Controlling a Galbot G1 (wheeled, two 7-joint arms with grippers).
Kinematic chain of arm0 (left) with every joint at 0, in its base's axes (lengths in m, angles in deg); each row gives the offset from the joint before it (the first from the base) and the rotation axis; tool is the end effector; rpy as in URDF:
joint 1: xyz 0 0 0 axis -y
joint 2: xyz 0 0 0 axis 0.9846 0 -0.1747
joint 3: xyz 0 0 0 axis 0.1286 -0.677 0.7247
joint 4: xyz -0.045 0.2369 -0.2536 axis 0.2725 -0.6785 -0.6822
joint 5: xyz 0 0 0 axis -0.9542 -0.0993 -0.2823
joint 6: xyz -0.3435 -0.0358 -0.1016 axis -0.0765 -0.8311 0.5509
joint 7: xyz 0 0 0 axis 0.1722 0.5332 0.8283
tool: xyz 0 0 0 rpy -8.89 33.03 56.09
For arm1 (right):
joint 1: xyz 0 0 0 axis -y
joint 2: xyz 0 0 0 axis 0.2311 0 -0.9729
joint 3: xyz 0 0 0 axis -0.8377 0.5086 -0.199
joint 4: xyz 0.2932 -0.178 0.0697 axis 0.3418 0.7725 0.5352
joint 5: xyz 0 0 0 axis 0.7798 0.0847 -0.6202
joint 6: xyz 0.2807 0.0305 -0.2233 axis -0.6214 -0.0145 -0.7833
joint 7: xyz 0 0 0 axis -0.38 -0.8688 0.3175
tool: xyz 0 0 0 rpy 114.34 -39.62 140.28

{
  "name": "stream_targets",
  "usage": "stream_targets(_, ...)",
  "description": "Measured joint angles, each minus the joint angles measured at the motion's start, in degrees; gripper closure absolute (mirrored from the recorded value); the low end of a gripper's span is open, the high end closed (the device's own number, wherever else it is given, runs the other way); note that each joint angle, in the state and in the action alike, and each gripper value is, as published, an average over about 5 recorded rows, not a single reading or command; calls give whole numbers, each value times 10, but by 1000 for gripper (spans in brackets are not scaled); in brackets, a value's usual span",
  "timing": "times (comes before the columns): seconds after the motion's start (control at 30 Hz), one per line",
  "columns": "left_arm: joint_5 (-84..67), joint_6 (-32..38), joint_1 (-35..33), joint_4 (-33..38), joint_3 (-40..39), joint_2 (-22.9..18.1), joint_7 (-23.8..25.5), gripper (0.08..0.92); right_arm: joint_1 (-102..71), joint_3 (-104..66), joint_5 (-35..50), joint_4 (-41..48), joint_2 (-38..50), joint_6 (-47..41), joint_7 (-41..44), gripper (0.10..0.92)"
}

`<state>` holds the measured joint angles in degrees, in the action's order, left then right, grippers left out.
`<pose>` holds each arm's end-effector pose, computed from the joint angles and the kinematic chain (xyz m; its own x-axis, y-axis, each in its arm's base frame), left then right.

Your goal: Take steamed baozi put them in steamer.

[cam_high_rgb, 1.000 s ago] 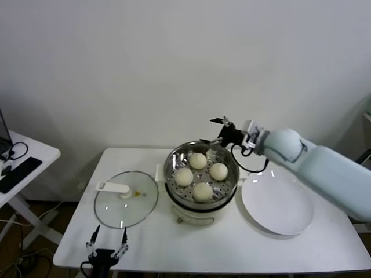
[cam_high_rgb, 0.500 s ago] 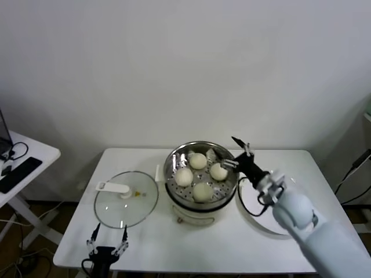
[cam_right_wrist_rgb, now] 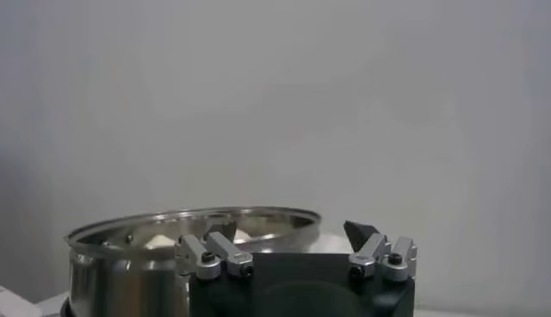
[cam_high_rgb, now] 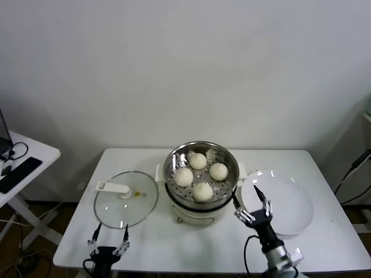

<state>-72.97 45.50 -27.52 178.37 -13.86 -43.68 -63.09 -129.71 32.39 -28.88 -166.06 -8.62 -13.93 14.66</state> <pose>0.1111 0.0494 -0.4227 -0.9931 -0.0493 0.1067 -0.0281 0.9811 0.1915 0.1981 -0.0609 -0.3784 -0.9500 -0.2880 -0.1204 -0.2960 0.9536 0.0544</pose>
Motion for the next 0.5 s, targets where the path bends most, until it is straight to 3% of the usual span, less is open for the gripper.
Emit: stream_targets(0.5, 0, 0, -7, 8, -2, 0, 0, 177, -98, -36, -24, 8, -79, 81, 6, 203)
